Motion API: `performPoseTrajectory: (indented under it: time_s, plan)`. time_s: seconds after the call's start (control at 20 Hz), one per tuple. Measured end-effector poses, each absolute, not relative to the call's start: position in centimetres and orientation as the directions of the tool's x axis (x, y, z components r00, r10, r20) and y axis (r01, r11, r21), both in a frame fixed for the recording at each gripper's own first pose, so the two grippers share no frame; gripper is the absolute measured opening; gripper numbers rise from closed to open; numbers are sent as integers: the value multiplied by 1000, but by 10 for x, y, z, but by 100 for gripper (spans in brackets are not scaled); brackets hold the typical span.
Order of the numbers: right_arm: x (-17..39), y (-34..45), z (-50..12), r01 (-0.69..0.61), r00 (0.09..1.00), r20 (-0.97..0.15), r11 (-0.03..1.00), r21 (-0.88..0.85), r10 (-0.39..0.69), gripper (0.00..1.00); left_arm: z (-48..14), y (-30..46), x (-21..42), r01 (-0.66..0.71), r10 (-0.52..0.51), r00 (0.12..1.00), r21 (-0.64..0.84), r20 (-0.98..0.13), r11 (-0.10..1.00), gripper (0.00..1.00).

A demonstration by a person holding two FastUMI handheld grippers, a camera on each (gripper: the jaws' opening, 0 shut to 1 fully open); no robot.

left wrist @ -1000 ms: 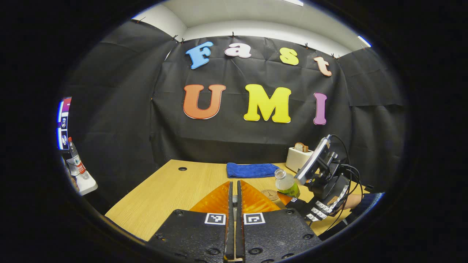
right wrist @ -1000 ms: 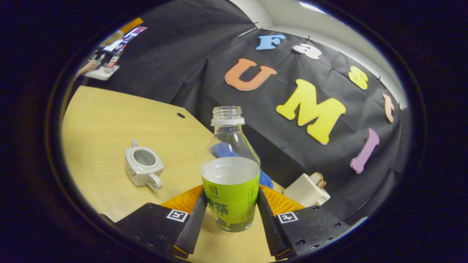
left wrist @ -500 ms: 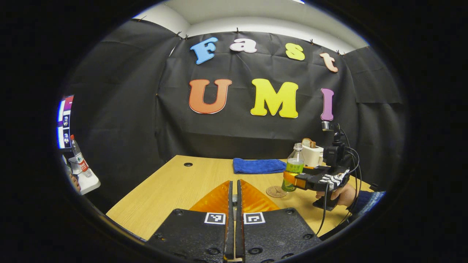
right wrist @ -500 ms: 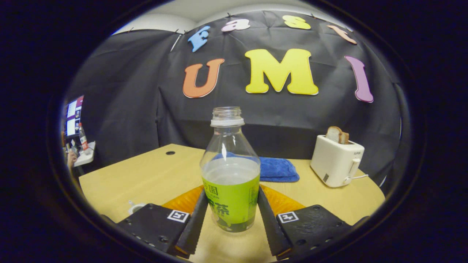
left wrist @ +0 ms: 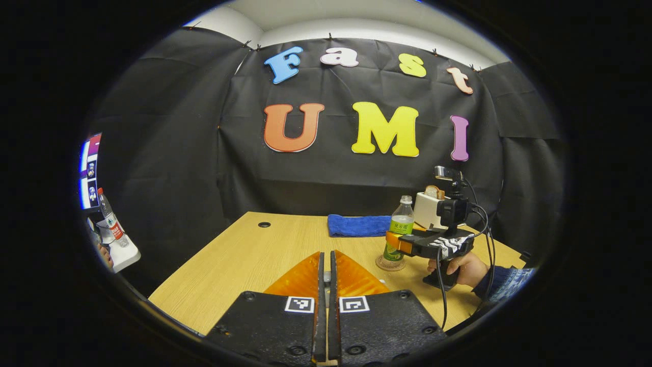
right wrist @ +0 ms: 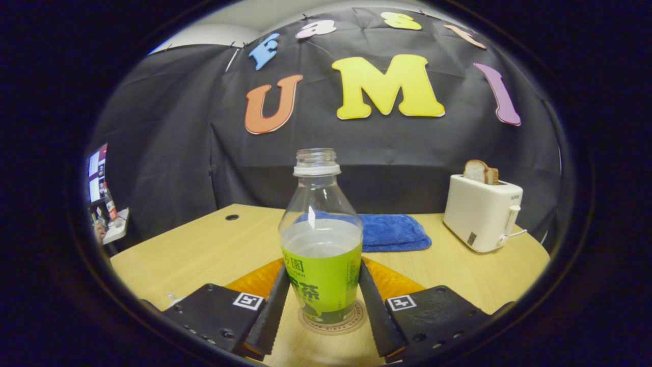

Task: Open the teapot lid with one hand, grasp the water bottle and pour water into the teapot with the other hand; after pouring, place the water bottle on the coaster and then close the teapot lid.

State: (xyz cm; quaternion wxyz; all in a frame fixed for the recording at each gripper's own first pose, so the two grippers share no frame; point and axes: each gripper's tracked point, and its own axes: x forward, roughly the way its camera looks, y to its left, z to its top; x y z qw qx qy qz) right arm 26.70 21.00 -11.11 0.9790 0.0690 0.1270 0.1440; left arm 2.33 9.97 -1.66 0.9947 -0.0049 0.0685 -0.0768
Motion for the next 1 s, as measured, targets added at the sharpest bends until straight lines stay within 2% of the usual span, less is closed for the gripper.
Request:
performPoseTrajectory:
  time_s: [0.2,0.45,0.55,0.6,0.65,0.7,0.75,1.0]
  plan:
    - [271,210,-119,-249,927,-240,952,176,287,75,-19,102,25,147,-148,979,-23,-139,989,4]
    - [269,215,-125,-251,925,-252,956,152,283,73,-19,99,24,152,-153,978,-19,-141,988,4]
    - [268,214,-123,-249,928,-245,956,155,281,77,-19,98,25,156,-157,977,-17,-142,988,4]
    - [266,215,-121,-255,925,-244,952,167,290,76,-19,98,25,156,-157,977,-18,-141,988,4]
    - [264,217,-118,-265,923,-238,949,173,301,79,-19,98,25,157,-158,977,-19,-142,987,4]
    - [262,217,-114,-265,924,-235,949,171,301,92,-21,98,25,159,-160,977,-20,-144,987,4]
    - [260,214,-112,-261,927,-232,952,163,294,95,-21,98,25,158,-160,976,-21,-145,987,4]
    - [241,207,-89,-288,929,-190,943,169,318,97,-20,98,28,143,-144,980,-14,-136,990,4]
